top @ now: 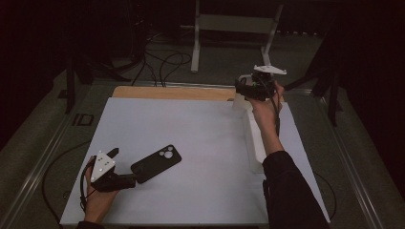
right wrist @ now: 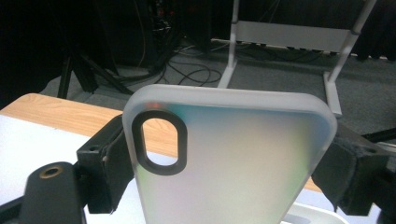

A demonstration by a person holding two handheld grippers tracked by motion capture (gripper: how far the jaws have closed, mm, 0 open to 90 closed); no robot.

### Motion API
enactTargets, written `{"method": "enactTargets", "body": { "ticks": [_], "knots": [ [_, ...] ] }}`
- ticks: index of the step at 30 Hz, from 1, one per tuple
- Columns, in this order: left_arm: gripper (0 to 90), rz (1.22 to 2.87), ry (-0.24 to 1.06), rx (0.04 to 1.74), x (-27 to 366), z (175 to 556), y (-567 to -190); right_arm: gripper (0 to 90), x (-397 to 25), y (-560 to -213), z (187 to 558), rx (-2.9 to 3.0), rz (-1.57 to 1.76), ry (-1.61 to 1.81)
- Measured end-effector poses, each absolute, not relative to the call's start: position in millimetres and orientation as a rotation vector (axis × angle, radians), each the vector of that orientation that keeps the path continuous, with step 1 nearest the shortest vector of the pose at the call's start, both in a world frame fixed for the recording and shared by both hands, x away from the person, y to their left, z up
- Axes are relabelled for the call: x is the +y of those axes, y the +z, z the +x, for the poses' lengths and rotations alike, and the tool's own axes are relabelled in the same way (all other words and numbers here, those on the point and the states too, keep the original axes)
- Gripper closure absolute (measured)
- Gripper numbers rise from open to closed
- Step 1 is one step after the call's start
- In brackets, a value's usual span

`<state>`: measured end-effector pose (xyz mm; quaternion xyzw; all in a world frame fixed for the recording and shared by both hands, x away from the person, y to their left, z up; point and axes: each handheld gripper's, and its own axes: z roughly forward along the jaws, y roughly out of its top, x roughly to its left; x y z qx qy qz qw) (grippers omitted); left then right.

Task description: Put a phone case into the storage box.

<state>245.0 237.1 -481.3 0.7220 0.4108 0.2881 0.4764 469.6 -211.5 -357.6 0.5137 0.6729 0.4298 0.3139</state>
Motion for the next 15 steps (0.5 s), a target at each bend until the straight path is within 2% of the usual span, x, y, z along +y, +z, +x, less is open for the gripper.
{"method": "enactTargets", "body": {
  "ticks": [15],
  "knots": [
    [0.1,1.762,0.7,1.006,237,245,-481,16.3,-242,-362,478,1.731,1.408,1.047]
  ]
}}
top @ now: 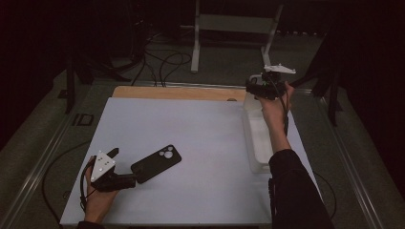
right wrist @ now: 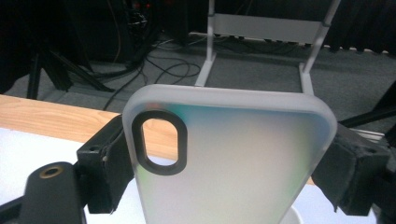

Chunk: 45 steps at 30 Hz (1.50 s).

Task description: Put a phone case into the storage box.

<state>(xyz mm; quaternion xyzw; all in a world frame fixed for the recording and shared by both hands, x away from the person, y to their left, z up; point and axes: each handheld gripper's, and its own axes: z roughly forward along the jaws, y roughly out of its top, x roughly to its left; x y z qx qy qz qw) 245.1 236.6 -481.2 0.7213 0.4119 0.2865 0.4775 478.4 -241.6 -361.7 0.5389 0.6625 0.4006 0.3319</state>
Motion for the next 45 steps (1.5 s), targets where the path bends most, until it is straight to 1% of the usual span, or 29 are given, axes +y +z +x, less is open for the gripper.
{"method": "enactTargets", "body": {
  "ticks": [7,13,27,36,45],
  "knots": [
    [0.2,1.761,0.701,1.007,236,245,-481,16.3,-256,-365,482,1.715,1.442,1.008],
    [0.1,1.765,0.701,1.004,236,245,-481,16.3,-261,-375,484,1.724,1.475,0.985],
    [0.1,1.754,0.708,1.01,237,245,-481,16.2,-255,-408,492,1.778,1.523,0.905],
    [0.2,1.747,0.707,1.012,238,245,-480,16.1,-259,-420,496,1.793,1.577,0.897],
    [0.2,1.742,0.705,1.012,239,244,-480,16.1,-253,-430,501,1.814,1.585,0.84]
  ]
}}
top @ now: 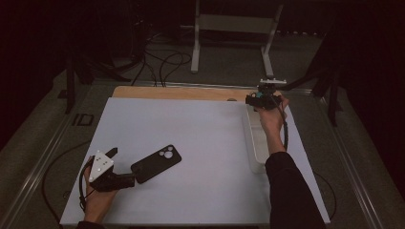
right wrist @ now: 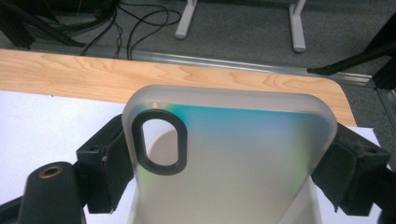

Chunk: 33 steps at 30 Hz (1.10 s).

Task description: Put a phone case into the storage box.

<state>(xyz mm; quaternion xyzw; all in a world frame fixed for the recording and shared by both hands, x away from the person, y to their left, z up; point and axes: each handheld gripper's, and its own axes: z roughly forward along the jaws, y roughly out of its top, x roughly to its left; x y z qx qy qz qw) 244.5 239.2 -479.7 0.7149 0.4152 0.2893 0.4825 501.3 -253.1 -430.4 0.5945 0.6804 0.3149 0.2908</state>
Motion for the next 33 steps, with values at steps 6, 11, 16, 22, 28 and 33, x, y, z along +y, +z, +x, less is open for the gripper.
{"method": "enactTargets", "body": {
  "ticks": [6,11,16,22,28,33],
  "knots": [
    [0.2,1.741,0.705,1.011,240,244,-479,16.0,-252,-434,504,1.816,1.593,0.828],
    [0.2,1.742,0.707,1.013,240,244,-479,15.9,-250,-440,507,1.826,1.592,0.801],
    [0.2,1.736,0.708,1.014,240,244,-479,15.8,-250,-442,508,1.819,1.599,0.804],
    [0.2,1.735,0.71,1.014,241,243,-479,15.4,-254,-442,508,1.826,1.607,0.826],
    [0.2,1.738,0.71,1.014,240,243,-479,8.5,-256,-437,506,1.809,1.58,0.862],
    [0.2,1.739,0.71,1.013,240,243,-479,8.4,-258,-432,501,1.782,1.546,0.885]
  ]
}}
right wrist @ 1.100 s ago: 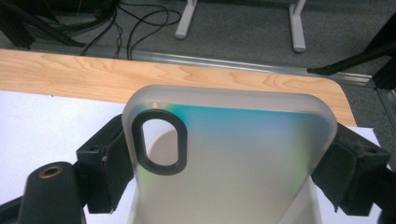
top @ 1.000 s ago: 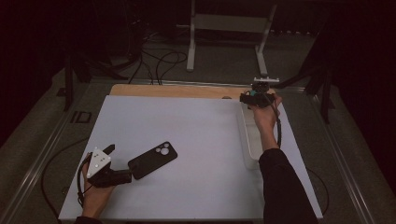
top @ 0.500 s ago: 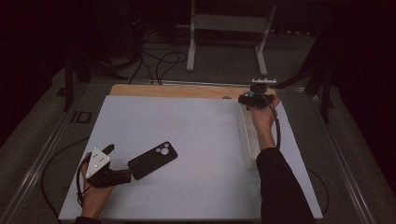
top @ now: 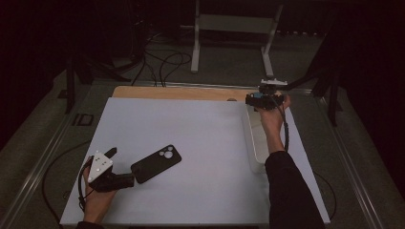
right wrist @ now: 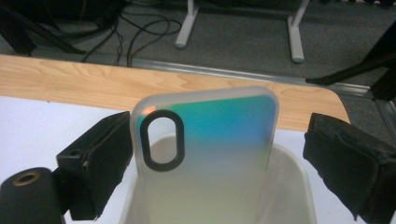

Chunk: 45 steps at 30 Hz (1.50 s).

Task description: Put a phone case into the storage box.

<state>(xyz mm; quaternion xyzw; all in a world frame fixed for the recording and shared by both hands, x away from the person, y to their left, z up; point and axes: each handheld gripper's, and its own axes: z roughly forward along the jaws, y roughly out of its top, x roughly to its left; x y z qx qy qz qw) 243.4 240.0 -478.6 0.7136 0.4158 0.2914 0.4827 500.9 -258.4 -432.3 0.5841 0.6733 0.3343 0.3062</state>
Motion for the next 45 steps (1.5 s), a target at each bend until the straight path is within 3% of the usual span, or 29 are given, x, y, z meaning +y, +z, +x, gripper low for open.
{"method": "enactTargets", "body": {
  "ticks": [26,45],
  "knots": [
    [0.1,1.75,0.712,1.01,239,243,-479,8.7,-242,-412,466,1.902,1.44,1.077],
    [0.2,1.752,0.709,1.01,239,243,-479,8.7,-203,-405,403,2.03,1.232,1.25]
  ]
}}
